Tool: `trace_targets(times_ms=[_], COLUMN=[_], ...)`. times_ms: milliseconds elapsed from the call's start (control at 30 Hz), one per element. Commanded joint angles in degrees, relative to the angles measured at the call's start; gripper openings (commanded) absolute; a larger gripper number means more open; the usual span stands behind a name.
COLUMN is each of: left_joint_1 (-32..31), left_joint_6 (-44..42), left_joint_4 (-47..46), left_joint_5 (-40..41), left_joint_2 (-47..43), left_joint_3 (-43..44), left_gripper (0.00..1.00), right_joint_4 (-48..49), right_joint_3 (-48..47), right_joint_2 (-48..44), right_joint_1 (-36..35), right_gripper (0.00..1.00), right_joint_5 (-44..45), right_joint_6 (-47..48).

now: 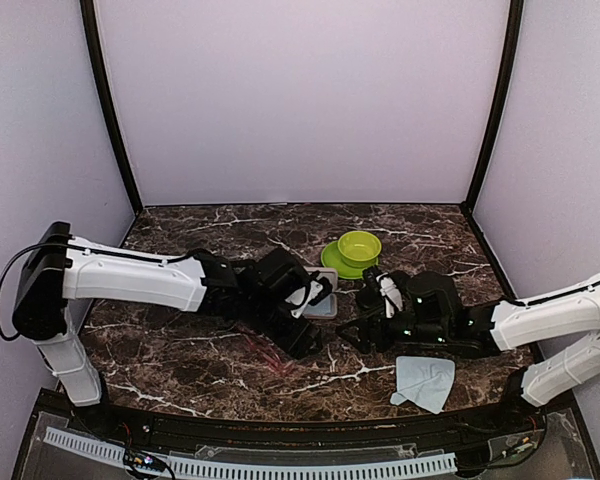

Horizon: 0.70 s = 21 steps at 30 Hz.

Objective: Organize the sunglasses
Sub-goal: Place the sunglasses at the center of the board, then adjust the sunglasses at the center of the board.

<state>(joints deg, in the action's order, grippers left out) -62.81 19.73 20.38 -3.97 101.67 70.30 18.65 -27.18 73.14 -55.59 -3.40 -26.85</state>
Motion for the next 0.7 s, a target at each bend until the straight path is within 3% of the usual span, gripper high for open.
trace_targets(times_ms=[0, 233, 433, 667], left_joint_1=[4.9, 7.1, 7.1, 7.3], left_joint_6=[-9.9, -28.6, -45.0, -55.2], left_joint_4=[1.9, 10.8, 14.7, 17.1], left_joint_5=[-4.5, -9.0, -6.9, -1.4], left_joint_2=[-10.5, -15.4, -15.0, -12.7], left_joint_3=[-3.7, -4.4, -6.7, -8.9], left_gripper=[0.68, 0.72, 0.73, 0.74], right_joint_4=[-2.2, -2.0, -0.1, 3.3], right_joint_3=[-0.1, 1.3, 2.0, 3.5], right_joint_2=[-3.1, -5.8, -5.7, -5.7], right_joint_1=[0.5, 1.5, 2.0, 2.3], right_gripper=[0.8, 0.81, 0.81, 0.81], right_joint_5=[0.9, 1.9, -0.3, -1.7], right_joint_6=[1.7, 2.7, 2.7, 2.4])
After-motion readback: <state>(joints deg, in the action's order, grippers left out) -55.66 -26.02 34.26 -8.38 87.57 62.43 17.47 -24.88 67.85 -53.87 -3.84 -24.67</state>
